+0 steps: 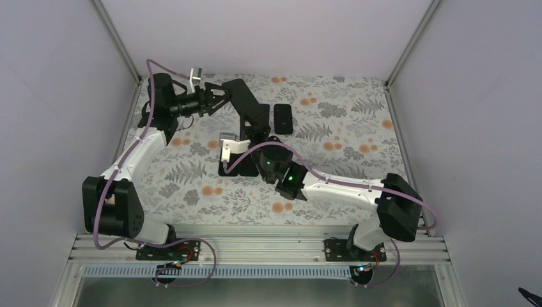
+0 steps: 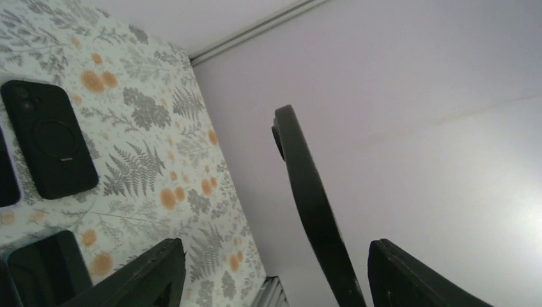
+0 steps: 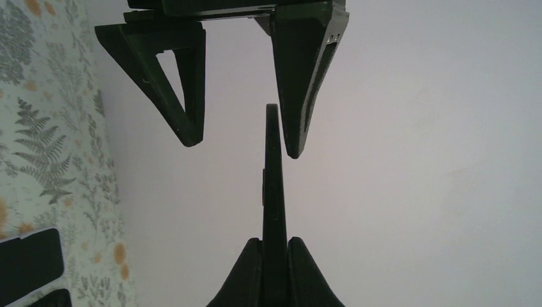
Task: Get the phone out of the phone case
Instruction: Place the phone at the center of the board.
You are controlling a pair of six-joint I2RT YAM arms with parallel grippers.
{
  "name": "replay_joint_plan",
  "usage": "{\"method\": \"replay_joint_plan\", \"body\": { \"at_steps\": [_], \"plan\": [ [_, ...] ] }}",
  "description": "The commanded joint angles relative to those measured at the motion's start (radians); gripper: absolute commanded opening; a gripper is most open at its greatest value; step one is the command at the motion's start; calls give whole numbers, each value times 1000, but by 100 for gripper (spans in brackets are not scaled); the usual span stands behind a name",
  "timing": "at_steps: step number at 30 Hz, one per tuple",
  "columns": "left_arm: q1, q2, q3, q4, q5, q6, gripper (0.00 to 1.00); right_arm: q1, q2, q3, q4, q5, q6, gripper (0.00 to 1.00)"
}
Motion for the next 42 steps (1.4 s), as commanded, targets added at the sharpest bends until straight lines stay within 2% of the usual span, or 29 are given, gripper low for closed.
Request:
{"method": "replay_joint_plan", "body": {
  "at_steps": [1, 7, 9, 17, 24, 27, 28, 30, 35, 39, 42],
  "plan": [
    [-3, 5, -2, 130, 39, -81, 67, 16, -7, -23, 237, 22, -148, 4],
    [-3, 6, -12, 164, 48, -115, 43, 27, -4, -61, 283, 11, -199, 4],
    [-4, 5, -24, 180, 46, -131, 40, 33, -2, -76, 305, 5, -217, 4],
    [-28, 9, -34, 218, 41, -159, 38, 53, 12, -90, 342, -2, -252, 4],
    [-31, 11, -34, 259, 51, -176, 15, 58, 20, -94, 329, 1, -234, 6],
    [-25, 12, -46, 274, 48, -191, 4, 58, 14, -102, 320, 1, -221, 19],
    [-23, 12, -52, 290, 47, -211, 3, 58, 13, -102, 313, 2, -214, 26],
    [-15, 15, -59, 323, 46, -244, 2, 58, 10, -102, 298, 4, -198, 47],
    [16, 24, -36, 339, 50, -253, 2, 58, 2, -115, 273, 4, -172, 76],
    [42, 28, 1, 319, 56, -218, 2, 58, -23, -116, 187, -1, -96, 89],
    [48, 26, 6, 298, 57, -178, 2, 58, -37, -48, -64, -19, 104, 96]
  ]
}}
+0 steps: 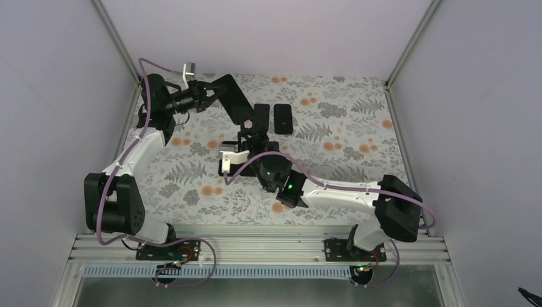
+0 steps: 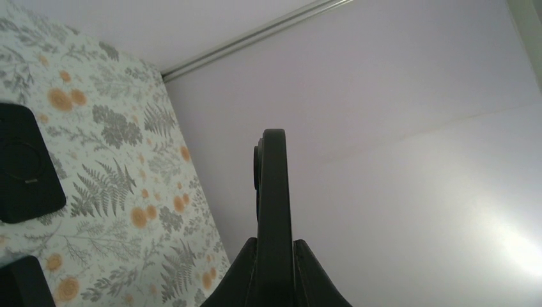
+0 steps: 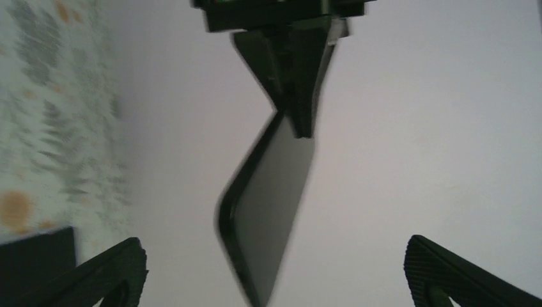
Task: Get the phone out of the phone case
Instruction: Place the phone at the center of the board.
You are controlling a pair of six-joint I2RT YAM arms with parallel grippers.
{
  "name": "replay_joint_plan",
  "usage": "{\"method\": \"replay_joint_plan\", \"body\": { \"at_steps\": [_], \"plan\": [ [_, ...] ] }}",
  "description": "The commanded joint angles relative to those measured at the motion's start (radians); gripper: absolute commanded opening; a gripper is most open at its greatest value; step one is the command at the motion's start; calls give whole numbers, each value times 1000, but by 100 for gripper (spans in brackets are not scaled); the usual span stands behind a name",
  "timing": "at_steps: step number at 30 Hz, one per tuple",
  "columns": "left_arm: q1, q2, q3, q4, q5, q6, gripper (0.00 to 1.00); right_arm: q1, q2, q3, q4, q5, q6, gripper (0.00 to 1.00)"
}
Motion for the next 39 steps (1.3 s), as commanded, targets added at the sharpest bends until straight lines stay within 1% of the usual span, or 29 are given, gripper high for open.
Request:
{"method": "replay_joint_plan", "body": {
  "at_steps": [1, 2, 3, 4, 7, 11, 16, 21, 23, 25, 26, 30, 32, 34, 37, 39],
  "plan": [
    [10, -1, 46, 20, 4, 59, 2, 11, -51, 106, -401, -52, 309, 97],
    [12, -3, 41, 16, 2, 74, 2, 11, -53, 154, -509, -82, 445, 99],
    [13, -2, 41, 3, 2, 93, 3, 11, -57, 212, -615, -123, 538, 100],
    [16, -4, 41, -15, 1, 114, 2, 7, -61, 248, -701, -166, 610, 100],
    [27, -6, 31, -33, 2, 162, 2, -15, -78, 345, -892, -323, 795, 99],
    [35, -6, 29, -83, 16, 236, 2, -69, -95, 419, -1030, -518, 942, 99],
    [36, 0, 28, -118, 62, 321, 2, -178, -125, 474, -1110, -749, 1093, 100],
    [30, -3, 29, -134, 122, 403, 2, -339, -169, 483, -1137, -1005, 1251, 100],
    [12, -7, 30, -126, 160, 442, 2, -425, -185, 466, -1137, -1119, 1323, 99],
    [-14, -13, 37, -145, 188, 504, 2, -503, -202, 439, -1125, -1242, 1415, 99],
    [-32, -17, 44, -166, 196, 559, 2, -541, -209, 422, -1117, -1310, 1457, 98],
    [-114, -25, 80, -257, 216, 698, 2, -682, -222, 336, -1055, -1562, 1636, 92],
    [-150, -20, 107, -314, 209, 762, 2, -732, -233, 280, -998, -1672, 1723, 85],
    [-177, -10, 127, -349, 205, 797, 2, -764, -261, 217, -945, -1719, 1777, 82],
    [-213, 3, 139, -353, 205, 809, 2, -781, -288, 168, -948, -1728, 1777, 76],
    [-254, 9, 150, -381, 198, 845, 2, -785, -298, 144, -944, -1741, 1783, 73]
  ]
}}
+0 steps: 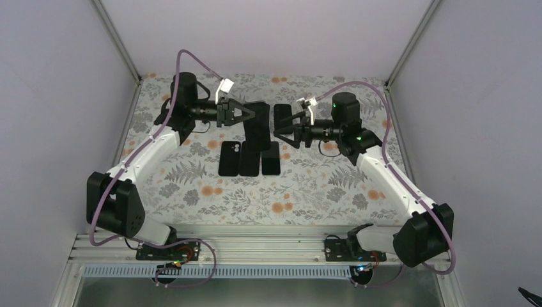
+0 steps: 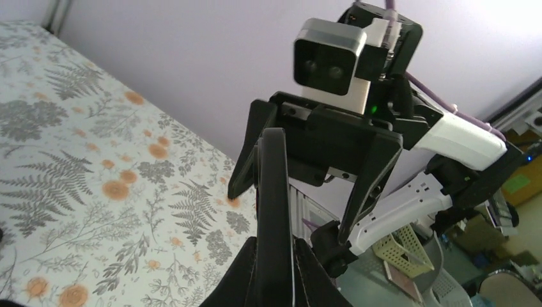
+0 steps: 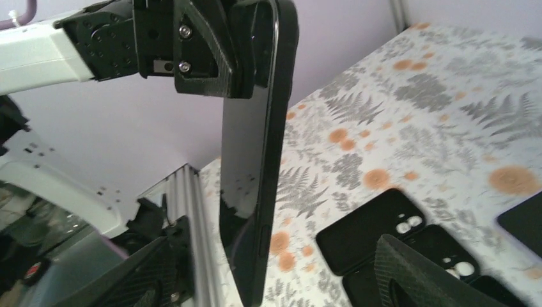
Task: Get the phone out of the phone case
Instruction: Place the phone at the center of the board.
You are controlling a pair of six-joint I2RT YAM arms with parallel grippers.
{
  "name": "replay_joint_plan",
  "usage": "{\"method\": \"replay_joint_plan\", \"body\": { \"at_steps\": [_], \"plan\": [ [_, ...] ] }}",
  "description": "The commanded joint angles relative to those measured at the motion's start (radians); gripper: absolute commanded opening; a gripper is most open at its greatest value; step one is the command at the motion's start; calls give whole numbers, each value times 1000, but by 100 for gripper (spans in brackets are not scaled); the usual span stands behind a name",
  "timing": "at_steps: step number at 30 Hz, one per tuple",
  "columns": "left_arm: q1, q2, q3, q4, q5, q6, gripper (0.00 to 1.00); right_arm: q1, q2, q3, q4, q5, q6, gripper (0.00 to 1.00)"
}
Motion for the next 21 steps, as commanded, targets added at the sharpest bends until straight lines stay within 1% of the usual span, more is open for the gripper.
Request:
{"method": "replay_joint_plan", "body": {
  "at_steps": [1, 2, 4, 9, 12, 14, 18, 21],
  "plan": [
    [-69, 14, 62, -74, 11, 145, 2, -10, -43, -41, 56, -138, 85, 71],
    [-91, 23, 77, -130, 3, 187, 2, -10, -39, -43, 48, -146, 83, 69],
    [-124, 39, 99, -181, -8, 238, 2, -10, -26, -42, 25, -153, 72, 63],
    [-147, 50, 110, -177, -22, 249, 2, -10, 5, -34, -68, -177, 21, 43],
    [-155, 58, 118, -177, -28, 256, 2, -11, 1, -42, -94, -192, 11, 30],
    [-165, 62, 124, -187, -35, 273, 2, -10, -2, -47, -102, -202, 15, 25],
    [-193, 68, 139, -214, -52, 312, 3, -10, 6, -59, -94, -247, 45, 21],
    [-204, 75, 147, -225, -63, 320, 2, -10, 9, -65, -78, -257, 62, 8]
  ]
}}
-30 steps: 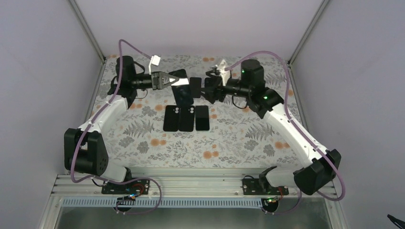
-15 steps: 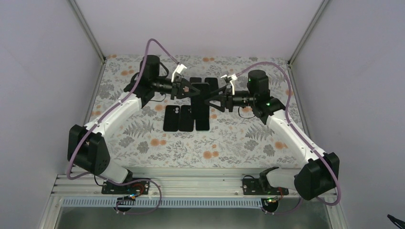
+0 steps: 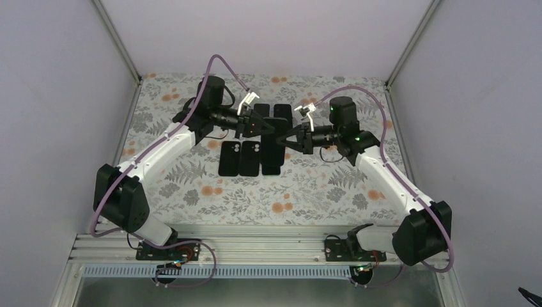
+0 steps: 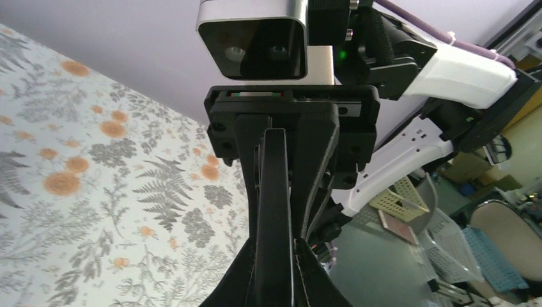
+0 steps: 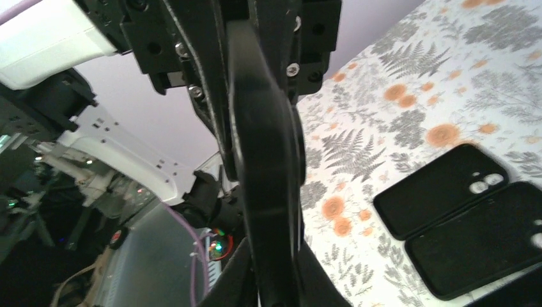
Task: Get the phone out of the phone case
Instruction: Place the phone at the center of the board.
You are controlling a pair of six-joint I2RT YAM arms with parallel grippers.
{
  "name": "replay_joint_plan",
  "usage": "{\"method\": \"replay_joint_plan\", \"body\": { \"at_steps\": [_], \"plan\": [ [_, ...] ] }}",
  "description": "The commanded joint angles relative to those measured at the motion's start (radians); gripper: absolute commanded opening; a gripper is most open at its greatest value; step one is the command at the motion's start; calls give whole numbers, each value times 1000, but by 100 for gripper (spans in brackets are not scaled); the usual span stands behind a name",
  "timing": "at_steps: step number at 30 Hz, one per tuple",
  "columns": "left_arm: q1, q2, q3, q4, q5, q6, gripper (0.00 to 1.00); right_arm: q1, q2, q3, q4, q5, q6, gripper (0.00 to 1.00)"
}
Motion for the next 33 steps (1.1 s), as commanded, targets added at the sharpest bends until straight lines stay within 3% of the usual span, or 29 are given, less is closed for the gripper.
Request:
{"method": "replay_joint_plan", "body": {
  "at_steps": [1, 3, 7, 14, 24, 33],
  "plan": [
    [-16, 15, 49, 1, -26, 55, 2, -3, 6, -20, 5, -81, 29, 4],
    [-16, 19, 53, -9, -38, 62, 7, -8, 5, -27, 12, -89, 39, 4],
    [-11, 32, 66, -35, -75, 63, 52, -39, 8, -55, 12, -90, 40, 4],
    [28, 31, 92, -50, -150, 47, 99, -127, 81, -59, -148, -36, -105, 3],
    [44, 42, 95, -49, -231, 27, 100, -209, 348, 34, -361, 22, -324, 4],
    [59, 77, 113, -30, -232, -34, 100, -261, 558, 112, -418, 49, -365, 4]
  ]
}}
